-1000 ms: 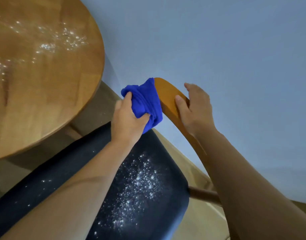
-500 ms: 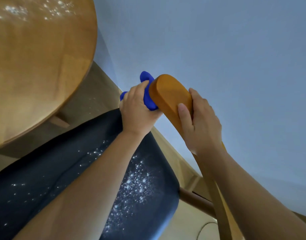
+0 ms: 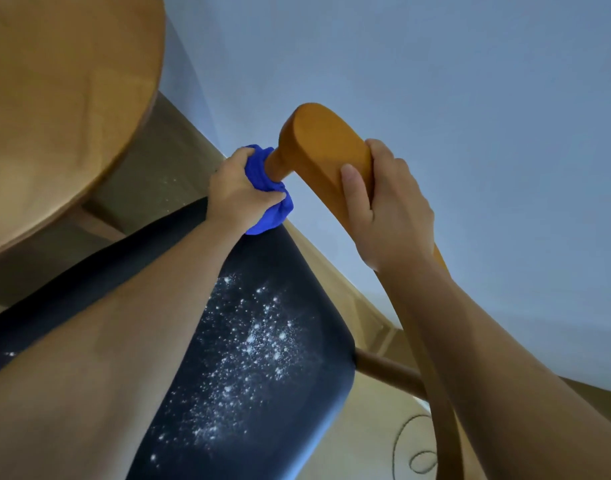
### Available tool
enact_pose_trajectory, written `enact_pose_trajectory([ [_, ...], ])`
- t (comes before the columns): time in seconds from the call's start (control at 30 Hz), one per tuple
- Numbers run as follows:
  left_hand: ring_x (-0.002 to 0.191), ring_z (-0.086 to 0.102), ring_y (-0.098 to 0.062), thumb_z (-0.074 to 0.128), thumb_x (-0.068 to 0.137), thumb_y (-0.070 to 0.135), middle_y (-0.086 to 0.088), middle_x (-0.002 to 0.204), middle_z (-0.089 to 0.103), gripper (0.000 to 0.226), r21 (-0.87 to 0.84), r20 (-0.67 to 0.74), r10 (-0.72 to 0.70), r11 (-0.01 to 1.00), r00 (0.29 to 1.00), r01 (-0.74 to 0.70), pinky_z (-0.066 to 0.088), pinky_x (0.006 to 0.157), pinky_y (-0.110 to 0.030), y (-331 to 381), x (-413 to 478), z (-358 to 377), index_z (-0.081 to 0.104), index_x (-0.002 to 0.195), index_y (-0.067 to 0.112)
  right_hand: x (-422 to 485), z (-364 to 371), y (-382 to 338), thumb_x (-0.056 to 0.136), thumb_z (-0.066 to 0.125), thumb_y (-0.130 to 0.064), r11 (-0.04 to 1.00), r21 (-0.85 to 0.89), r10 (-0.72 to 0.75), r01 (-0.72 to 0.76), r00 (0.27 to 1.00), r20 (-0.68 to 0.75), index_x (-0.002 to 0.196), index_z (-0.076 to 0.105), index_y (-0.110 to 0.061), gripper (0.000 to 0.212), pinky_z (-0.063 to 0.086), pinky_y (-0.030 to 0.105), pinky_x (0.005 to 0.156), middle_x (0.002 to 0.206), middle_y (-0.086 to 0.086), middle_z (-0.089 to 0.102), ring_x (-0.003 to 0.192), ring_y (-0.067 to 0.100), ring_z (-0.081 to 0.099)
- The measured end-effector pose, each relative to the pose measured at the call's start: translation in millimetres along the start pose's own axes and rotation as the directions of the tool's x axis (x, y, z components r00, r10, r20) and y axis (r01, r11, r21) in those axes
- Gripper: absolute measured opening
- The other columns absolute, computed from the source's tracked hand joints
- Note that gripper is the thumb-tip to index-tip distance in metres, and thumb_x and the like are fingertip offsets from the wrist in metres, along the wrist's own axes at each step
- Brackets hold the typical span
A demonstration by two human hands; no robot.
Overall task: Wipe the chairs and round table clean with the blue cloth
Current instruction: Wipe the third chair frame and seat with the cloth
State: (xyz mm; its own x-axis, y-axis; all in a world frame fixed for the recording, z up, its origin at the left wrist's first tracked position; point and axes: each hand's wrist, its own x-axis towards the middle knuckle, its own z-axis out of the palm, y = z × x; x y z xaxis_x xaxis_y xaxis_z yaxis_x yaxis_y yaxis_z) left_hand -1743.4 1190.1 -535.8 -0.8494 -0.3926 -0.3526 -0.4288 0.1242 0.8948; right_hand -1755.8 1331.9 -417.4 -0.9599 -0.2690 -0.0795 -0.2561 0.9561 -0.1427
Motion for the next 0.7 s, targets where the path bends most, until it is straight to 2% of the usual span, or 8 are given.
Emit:
enact_pose_trajectory([
  [0.1,0.092,0.056,-0.010,0.080,0.063,0.013,0.008,0.097,0.059,0.051,-0.142,-0.167,0.130,0.978,0.977,-0.154,0.050,0.086,-0.025,21.1,-21.0,1.5,0.058,0.109,0.014,-1.5,-0.5,-1.3,0.092,0.020,-0.057,1.000,-0.006,-0.008,0.008,1.000,-0.006,0.138,0.032,-0.022,0.059,0.048,0.045,0.085,0.115,0.002,0.054,0.097,0.020,0.054],
  [0.2,0.102,0.056,-0.010,0.081,0.061,0.016,0.010,0.106,0.058,0.061,-0.172,-0.231,0.240,0.944,0.943,-0.282,0.047,0.086,-0.018,38.3,-28.9,0.7,0.055,0.116,0.018,-0.8,-1.5,0.3,0.092,0.019,-0.057,1.000,-0.018,-0.011,0.010,1.000,-0.014,0.139,0.032,-0.021,0.060,0.048,0.043,0.084,0.115,0.002,0.053,0.096,0.020,0.054],
  [0.3,0.106,0.058,-0.018,0.081,0.058,0.026,0.000,0.113,0.062,0.068,-0.107,-0.220,0.283,0.944,0.934,-0.311,0.050,0.089,-0.031,33.5,-21.9,3.7,0.054,0.120,0.013,-1.2,-0.5,0.7,0.094,0.022,-0.056,1.000,-0.004,-0.021,0.021,1.000,-0.023,0.139,0.032,-0.020,0.059,0.048,0.041,0.083,0.116,0.003,0.053,0.097,0.020,0.054],
  [0.4,0.104,0.058,-0.019,0.081,0.063,0.023,-0.001,0.111,0.063,0.061,-0.048,-0.138,0.186,0.980,0.973,-0.195,0.050,0.091,-0.036,10.1,-10.6,8.8,0.054,0.116,0.014,0.0,0.8,1.4,0.095,0.022,-0.056,1.000,-0.010,-0.025,0.025,0.999,-0.034,0.139,0.032,-0.021,0.057,0.048,0.041,0.086,0.119,0.003,0.053,0.099,0.018,0.053],
  [0.47,0.102,0.059,-0.018,0.079,0.069,0.019,-0.001,0.109,0.063,0.054,0.094,-0.070,0.073,0.993,0.995,-0.066,0.048,0.090,-0.031,-7.7,-4.8,8.5,0.052,0.116,0.014,-1.7,2.6,0.6,0.096,0.023,-0.055,1.000,-0.023,-0.021,0.020,0.999,-0.050,0.138,0.034,-0.020,0.056,0.048,0.040,0.087,0.120,0.003,0.053,0.100,0.019,0.053],
  [0.53,0.103,0.059,-0.022,0.078,0.072,0.020,-0.004,0.110,0.063,0.051,0.212,-0.022,0.001,0.977,1.000,0.003,0.044,0.085,-0.028,-16.0,0.6,5.3,0.051,0.115,0.013,-3.7,5.4,-1.0,0.095,0.023,-0.052,0.999,-0.036,-0.029,0.025,0.994,-0.103,0.134,0.040,-0.016,0.056,0.049,0.041,0.084,0.116,0.005,0.055,0.098,0.021,0.054],
  [0.63,0.099,0.058,-0.024,0.075,0.074,0.018,-0.006,0.106,0.064,0.042,0.226,-0.002,-0.040,0.973,0.999,0.039,0.041,0.079,-0.027,-4.2,-4.3,-3.3,0.055,0.110,0.011,-5.4,5.5,-3.9,0.094,0.028,-0.047,0.997,-0.071,-0.051,0.037,0.975,-0.215,0.130,0.049,-0.008,0.056,0.049,0.041,0.078,0.113,0.009,0.060,0.098,0.026,0.055],
  [0.7,0.090,0.057,-0.019,0.074,0.074,0.018,0.000,0.094,0.063,0.028,0.159,-0.011,-0.052,0.986,0.999,0.053,0.042,0.076,-0.026,5.1,-20.5,-7.1,0.057,0.095,0.016,-5.6,3.7,-5.2,0.094,0.028,-0.041,0.997,-0.055,-0.057,0.047,0.978,-0.201,0.130,0.050,-0.007,0.054,0.048,0.042,0.080,0.119,0.011,0.058,0.104,0.028,0.054],
])
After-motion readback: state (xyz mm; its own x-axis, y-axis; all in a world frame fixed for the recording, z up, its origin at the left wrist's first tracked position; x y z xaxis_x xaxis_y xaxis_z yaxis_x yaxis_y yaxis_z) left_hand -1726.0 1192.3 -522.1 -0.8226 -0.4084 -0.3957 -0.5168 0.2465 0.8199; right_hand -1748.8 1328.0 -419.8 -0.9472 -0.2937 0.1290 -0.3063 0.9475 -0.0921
